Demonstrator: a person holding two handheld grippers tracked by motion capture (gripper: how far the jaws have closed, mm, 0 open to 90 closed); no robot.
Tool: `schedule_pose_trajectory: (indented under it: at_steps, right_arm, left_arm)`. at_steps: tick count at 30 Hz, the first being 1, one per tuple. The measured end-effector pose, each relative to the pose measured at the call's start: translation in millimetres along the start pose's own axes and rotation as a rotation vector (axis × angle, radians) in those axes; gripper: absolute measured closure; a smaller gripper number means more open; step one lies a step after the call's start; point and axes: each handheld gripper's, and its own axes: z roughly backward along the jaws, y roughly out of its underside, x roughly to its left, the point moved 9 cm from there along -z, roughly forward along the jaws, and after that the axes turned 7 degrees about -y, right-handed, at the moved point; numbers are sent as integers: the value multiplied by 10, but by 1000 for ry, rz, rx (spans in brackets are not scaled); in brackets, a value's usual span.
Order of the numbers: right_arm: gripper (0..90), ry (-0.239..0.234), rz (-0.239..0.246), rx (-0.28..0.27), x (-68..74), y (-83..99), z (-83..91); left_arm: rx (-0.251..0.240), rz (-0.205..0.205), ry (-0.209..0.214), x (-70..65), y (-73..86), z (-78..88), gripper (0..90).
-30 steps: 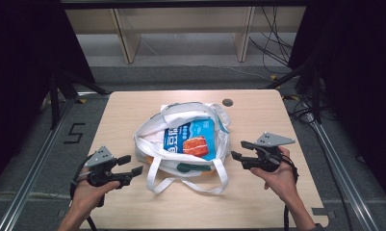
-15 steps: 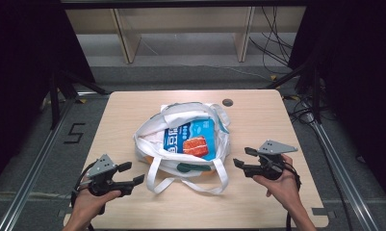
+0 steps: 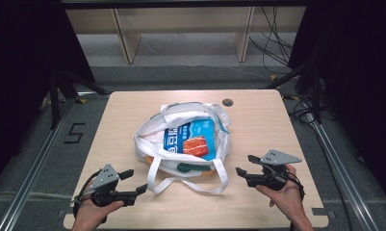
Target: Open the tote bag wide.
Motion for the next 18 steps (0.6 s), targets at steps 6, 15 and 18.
schedule_pose_trajectory:
  at_steps: [6,15,18]
  right_arm:
    - [320,-11,47,21,52,150,41]
    - [291,-8,23,23,168,319,77]
    - [271,-20,56,29,181,389,74]
  left_arm:
    - [-2,20,5,-71,106,6,241]
    - [32,26,-1,-141,324,-5,233]
    - [39,8,15,-170,374,-11,224]
